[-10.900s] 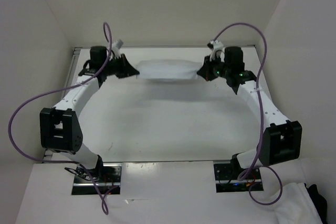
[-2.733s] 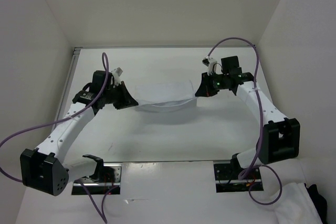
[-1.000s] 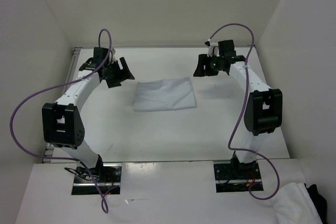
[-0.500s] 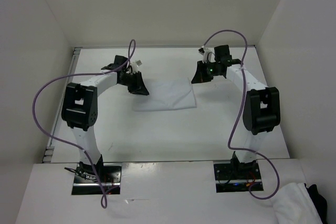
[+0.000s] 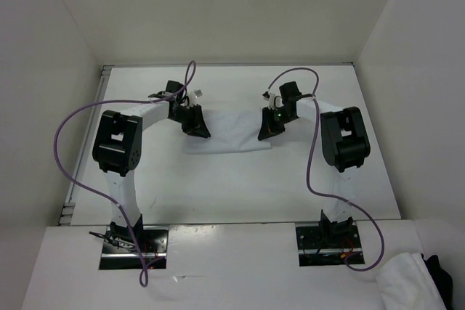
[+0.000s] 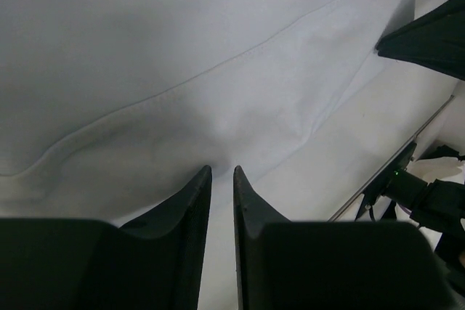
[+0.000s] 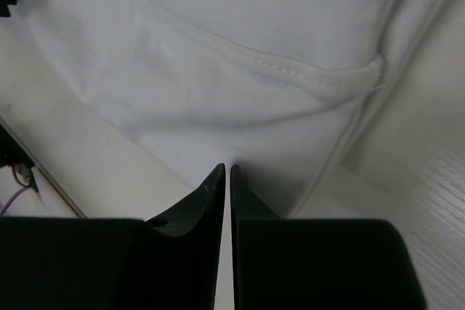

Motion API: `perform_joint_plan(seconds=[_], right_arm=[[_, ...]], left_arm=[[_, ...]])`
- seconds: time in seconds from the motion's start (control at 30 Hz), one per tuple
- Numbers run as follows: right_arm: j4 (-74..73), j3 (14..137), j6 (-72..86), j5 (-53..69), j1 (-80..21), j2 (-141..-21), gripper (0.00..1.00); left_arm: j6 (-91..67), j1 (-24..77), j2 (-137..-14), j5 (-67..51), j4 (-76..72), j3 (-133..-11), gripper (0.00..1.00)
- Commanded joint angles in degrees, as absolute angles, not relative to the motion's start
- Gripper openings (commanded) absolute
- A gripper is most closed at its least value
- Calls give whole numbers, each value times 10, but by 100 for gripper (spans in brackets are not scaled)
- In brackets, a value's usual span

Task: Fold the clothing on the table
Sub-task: Fold the skirt

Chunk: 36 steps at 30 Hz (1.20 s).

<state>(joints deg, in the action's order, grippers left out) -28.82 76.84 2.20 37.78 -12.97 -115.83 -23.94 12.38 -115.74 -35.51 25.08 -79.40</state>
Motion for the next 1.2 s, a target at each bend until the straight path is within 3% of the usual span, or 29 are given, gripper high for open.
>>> perform_joint_plan(seconds=[0.0, 0.5, 0.63, 0.73, 0.77, 0.8, 0.83, 0.87, 0.97, 1.17], right_arm=[[-273, 796, 38, 306, -128, -1152, 10], [-272, 795, 71, 6, -128, -1136, 8], [-278, 802, 66, 2, -120, -1095, 8], [-301, 795, 41, 74, -102, -1070, 21], [-308, 789, 33, 130, -92, -1052, 31], [-318, 776, 26, 147, -91, -1043, 58], [-318, 768, 19, 161, -91, -1035, 67], [-318, 750, 19, 161, -86, -1017, 84], [-318, 728, 19, 175, -86, -1012, 93], [-318, 728, 7, 252, -86, -1080, 93]], left_arm=[[-229, 127, -1171, -349, 243, -801, 25], [-248, 127, -1166, -280, 262, -758, 23], [-261, 127, -1117, -269, 239, -743, 24], [-267, 127, -1111, -274, 239, -737, 26], [-267, 127, -1116, -274, 244, -730, 28], [-267, 127, -1116, -274, 244, -729, 28], [-267, 127, -1116, -274, 244, -723, 28], [-267, 127, -1111, -274, 244, -717, 28], [-273, 127, -1097, -274, 239, -712, 29], [-279, 127, -1097, -263, 239, -712, 31]])
